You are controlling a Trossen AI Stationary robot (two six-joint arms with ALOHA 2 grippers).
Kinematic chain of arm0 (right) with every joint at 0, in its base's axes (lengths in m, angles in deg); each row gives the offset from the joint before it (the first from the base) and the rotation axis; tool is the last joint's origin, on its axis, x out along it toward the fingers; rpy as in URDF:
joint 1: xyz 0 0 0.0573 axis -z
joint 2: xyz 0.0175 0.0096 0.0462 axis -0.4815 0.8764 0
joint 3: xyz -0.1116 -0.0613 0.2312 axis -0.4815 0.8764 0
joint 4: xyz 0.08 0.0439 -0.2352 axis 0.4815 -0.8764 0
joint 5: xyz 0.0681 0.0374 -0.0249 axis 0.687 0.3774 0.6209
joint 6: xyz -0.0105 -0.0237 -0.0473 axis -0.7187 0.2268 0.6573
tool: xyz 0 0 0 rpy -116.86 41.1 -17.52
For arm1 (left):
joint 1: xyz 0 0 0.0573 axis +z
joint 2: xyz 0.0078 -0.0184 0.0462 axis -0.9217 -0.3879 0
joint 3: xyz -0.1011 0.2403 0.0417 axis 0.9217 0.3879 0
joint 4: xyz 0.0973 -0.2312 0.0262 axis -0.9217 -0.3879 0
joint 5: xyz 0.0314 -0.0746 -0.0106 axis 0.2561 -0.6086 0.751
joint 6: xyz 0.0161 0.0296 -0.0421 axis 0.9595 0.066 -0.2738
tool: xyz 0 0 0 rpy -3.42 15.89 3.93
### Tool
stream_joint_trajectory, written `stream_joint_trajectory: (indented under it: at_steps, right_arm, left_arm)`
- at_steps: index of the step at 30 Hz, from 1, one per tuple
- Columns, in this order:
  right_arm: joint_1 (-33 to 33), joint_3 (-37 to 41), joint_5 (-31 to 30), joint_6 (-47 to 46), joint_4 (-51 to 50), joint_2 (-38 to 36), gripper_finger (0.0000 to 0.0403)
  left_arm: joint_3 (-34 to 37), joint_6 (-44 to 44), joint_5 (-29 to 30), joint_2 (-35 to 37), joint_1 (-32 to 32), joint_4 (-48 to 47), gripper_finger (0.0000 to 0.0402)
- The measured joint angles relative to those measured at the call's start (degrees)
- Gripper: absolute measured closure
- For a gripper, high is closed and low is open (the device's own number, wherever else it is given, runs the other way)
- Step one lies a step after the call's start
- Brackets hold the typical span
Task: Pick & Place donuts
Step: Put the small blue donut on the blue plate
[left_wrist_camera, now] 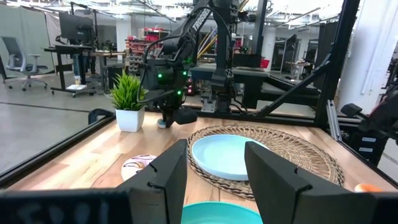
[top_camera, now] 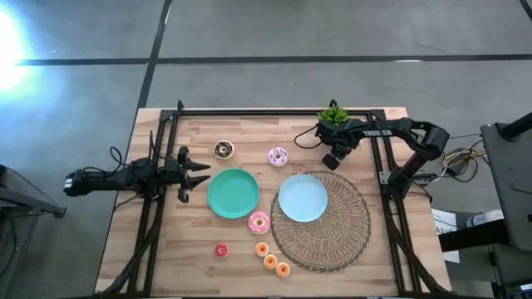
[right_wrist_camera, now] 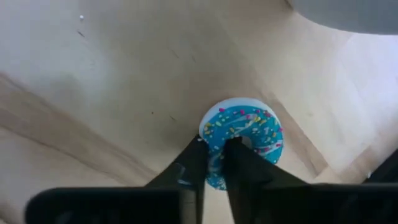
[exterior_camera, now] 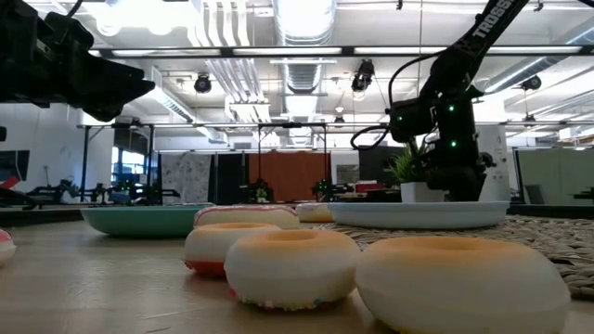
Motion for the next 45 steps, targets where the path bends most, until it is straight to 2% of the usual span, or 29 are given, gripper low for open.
stream_joint_trajectory:
  at_steps: [5,9,14,19,26,30,34,38,45]
  right_arm:
    - [-0.40,0.26,1.06,0.43,0.23,-1.60,0.0389]
    - [-2.59,0.28,2.69,0.73,0.22,-6.32,0.0389]
    - [-7.08,0.26,10.85,0.73,-1.84,-12.79,0.0390]
    - [-16.84,0.24,13.48,0.56,-3.26,-18.07,0.0390]
    - [-34.12,0.20,12.83,-1.45,-3.32,-21.40,0.0390]
    - [-43.02,0.20,12.11,-3.19,-1.72,-18.82,0.0390]
    - [-49.10,-1.63,12.34,-4.89,-0.72,-13.25,0.0390]
    - [-51.78,-6.07,10.21,-4.11,-0.98,-6.70,0.0390]
    - [-52.04,-10.66,9.30,-3.58,-1.33,0.43,0.0390]
  left_arm:
    - [0.01,0.00,-0.01,0.00,-0.02,0.01,0.0266]
    - [0.01,0.00,0.00,0.00,-0.02,-0.01,0.0266]
    - [0.00,0.00,-0.01,0.00,-0.02,-0.10,0.0266]
    - [0.01,0.00,0.01,0.00,-0.02,-0.13,0.0266]
    - [-0.01,0.00,0.00,0.00,-0.02,-0.16,0.0266]
    - [0.01,0.00,0.01,0.00,-0.02,-0.19,0.0266]
    - [0.01,0.00,-0.01,0.00,-0.02,-0.24,0.0266]
    - [0.01,0.00,-0.01,0.00,-0.02,-0.30,0.0266]
    - [0.01,0.00,-0.01,0.00,-0.02,-0.32,0.0266]
